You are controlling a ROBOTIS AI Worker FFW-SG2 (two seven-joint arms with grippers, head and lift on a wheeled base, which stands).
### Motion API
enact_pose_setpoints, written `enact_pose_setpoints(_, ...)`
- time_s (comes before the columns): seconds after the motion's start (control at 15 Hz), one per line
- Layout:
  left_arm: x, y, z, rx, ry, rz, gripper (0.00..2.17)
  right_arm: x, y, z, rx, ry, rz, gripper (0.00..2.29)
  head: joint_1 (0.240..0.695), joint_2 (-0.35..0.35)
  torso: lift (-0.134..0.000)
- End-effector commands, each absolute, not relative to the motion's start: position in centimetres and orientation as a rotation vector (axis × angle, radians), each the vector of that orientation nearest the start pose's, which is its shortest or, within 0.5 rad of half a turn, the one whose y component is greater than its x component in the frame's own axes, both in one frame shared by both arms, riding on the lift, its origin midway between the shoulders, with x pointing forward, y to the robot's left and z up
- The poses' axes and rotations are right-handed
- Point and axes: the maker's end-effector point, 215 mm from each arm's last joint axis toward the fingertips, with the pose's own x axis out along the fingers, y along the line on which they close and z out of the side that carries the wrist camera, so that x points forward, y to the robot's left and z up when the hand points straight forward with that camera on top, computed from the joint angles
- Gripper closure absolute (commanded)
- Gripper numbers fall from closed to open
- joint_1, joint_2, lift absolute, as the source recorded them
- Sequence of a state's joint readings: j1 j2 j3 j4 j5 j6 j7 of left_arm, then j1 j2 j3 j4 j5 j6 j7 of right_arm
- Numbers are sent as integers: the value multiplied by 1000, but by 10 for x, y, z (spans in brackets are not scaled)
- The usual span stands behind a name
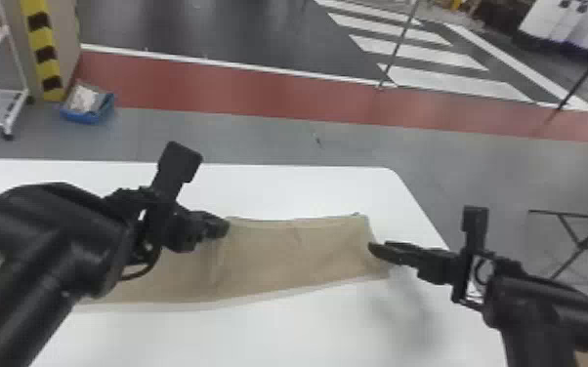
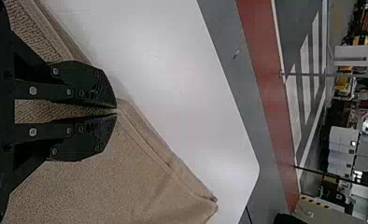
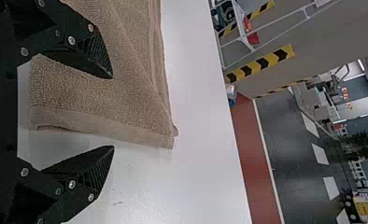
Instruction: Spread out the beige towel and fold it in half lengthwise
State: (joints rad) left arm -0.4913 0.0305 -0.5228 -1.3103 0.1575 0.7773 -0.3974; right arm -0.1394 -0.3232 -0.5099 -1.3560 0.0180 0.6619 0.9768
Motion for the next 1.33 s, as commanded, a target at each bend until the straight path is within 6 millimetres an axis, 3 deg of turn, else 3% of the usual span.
enact_pose_setpoints(0.0,579,-64,-419,119,630,-821,998,510,-451,-449,261,584,328,407,695,-350,-124)
enact_pose_setpoints(0.2,583,-59,-424,141,633,-800,994,508,-454,-450,264,590,323,407,695,-350,-124)
enact_pose_setpoints(0.27,586,-57,-425,146,624,-790,795,508,-455,-450,262,591,322,407,695,-350,-124)
enact_pose_setpoints(0.4,587,-56,-426,147,620,-782,107,510,-454,-449,256,591,324,407,695,-350,-124)
enact_pose_setpoints(0.47,587,-55,-428,144,615,-774,9,512,-453,-447,252,590,328,407,695,-350,-124)
enact_pose_setpoints(0.6,589,-49,-430,152,607,-758,22,512,-450,-451,244,610,330,410,695,-350,-124)
enact_pose_setpoints(0.8,584,-24,-447,173,617,-723,39,503,-454,-449,275,633,332,444,695,-350,-124)
enact_pose_setpoints(1.07,583,-1,-445,182,576,-685,90,491,-464,-449,299,670,330,471,695,-350,-124)
enact_pose_setpoints(1.13,582,0,-447,187,580,-682,103,490,-462,-447,298,667,338,515,695,-350,-124)
enact_pose_setpoints(1.27,585,7,-451,228,580,-658,113,489,-461,-444,300,671,347,880,695,-350,-124)
